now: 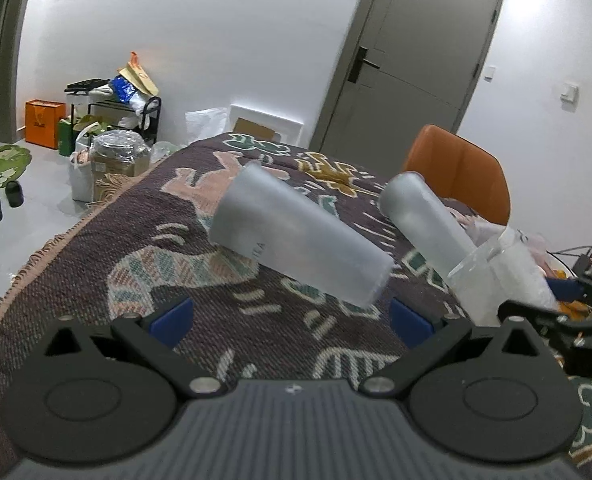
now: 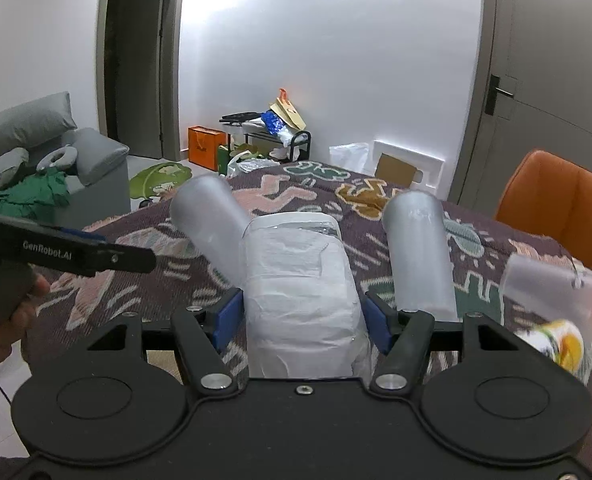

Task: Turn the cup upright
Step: 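Close the right tool around the body of the clear cup, then lift the clear cup with the right tool while the left tool grasps it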

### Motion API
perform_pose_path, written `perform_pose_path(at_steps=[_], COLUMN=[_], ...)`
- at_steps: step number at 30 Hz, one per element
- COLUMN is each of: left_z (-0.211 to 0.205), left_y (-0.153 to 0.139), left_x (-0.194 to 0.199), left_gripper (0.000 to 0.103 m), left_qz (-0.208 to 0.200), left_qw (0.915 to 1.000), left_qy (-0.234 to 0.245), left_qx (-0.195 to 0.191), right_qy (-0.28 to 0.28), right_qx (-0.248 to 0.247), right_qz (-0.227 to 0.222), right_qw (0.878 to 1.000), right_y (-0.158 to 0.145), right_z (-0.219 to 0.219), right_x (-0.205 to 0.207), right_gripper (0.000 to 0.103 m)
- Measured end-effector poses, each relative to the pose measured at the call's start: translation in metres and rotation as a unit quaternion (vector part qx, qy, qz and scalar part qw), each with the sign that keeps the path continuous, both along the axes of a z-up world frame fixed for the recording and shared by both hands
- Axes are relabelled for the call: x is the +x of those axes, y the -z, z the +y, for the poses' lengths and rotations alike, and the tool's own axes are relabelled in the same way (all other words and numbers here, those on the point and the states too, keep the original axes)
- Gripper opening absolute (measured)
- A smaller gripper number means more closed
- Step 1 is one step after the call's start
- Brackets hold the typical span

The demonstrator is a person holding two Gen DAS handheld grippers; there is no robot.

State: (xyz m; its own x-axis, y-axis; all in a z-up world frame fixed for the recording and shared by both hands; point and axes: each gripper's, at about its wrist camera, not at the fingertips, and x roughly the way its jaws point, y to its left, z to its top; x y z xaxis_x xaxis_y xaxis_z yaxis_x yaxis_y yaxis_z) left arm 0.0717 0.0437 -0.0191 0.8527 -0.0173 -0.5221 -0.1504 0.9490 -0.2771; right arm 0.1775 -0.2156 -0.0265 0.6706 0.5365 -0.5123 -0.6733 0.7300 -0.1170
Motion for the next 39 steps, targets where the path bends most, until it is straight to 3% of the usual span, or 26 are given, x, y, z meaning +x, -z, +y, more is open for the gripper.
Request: perform_pose_path(at_steps=[19,22,26,39], left_z=[-0.016,-0.022,-0.030,-0.070], left_y=[0.008,0.006,0.002,0.003], left_x=[-0.014,-0.013,-0.008,0.025], left_gripper=[0.103,0.103,0.103,0.103], left_qz=[0.018,0.020,0.018,0.036], left_qw=[0.9996,0.9994,0.9991,0.9955], left_qy=[0.021,0.026,0.038,0.084], left_qx=[0.006,0.005,-0.001,-0.026], right_qy=[0.025,0.032,0.034,0.088], right_qx=[0.021,0.032,0.062,0.092], right_qz=[0.050,0.053,0.056,0.043], right_qw=[0.998,0.998,0.996,0.991], right_y=[0.052,0.051,0.044,0.036], right_z=[-0.004,-0.009,-0.024,-0.077], right_x=[-0.028,-0.031,-0.037,-0.049], right_gripper=[0.065,0.068,0.080,0.081])
